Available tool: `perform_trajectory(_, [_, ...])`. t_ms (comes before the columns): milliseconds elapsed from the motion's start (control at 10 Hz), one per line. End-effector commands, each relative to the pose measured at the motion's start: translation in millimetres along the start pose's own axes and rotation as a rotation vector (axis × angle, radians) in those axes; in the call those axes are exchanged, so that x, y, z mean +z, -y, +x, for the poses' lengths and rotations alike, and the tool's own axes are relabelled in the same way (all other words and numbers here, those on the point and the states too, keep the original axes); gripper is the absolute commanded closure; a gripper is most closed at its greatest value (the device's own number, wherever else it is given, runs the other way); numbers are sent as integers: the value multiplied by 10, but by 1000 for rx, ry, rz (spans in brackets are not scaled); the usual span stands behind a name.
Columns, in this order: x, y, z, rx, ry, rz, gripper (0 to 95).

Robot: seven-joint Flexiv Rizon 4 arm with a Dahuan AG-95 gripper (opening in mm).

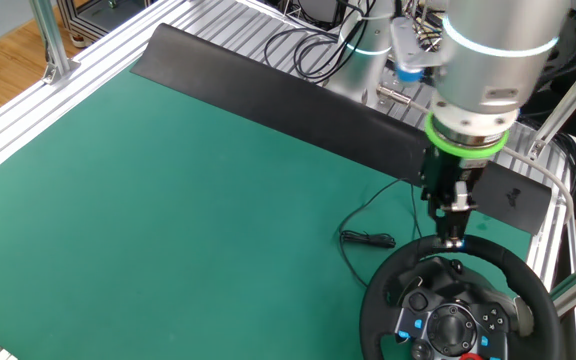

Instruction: Rotate the steering wheel 90 degrees counterclockwise

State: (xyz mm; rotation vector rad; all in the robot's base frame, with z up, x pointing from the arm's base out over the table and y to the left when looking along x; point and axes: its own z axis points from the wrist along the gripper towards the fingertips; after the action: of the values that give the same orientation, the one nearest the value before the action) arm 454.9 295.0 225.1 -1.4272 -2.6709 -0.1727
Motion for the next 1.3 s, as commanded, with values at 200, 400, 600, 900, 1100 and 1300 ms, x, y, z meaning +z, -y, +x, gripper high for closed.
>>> perform_trajectory(200, [16,74,160,1,20,4,380])
perform_trajectory(400, [88,83,346,46,35,-2,380])
perform_trajectory(600, [34,66,452,69,28,-7,380])
perform_trajectory(900, [-45,38,340,89,-10,-44,380])
perform_trajectory(1100, [-29,-21,262,89,-21,-55,380])
perform_trajectory(1300, [60,-74,271,101,-16,-70,380])
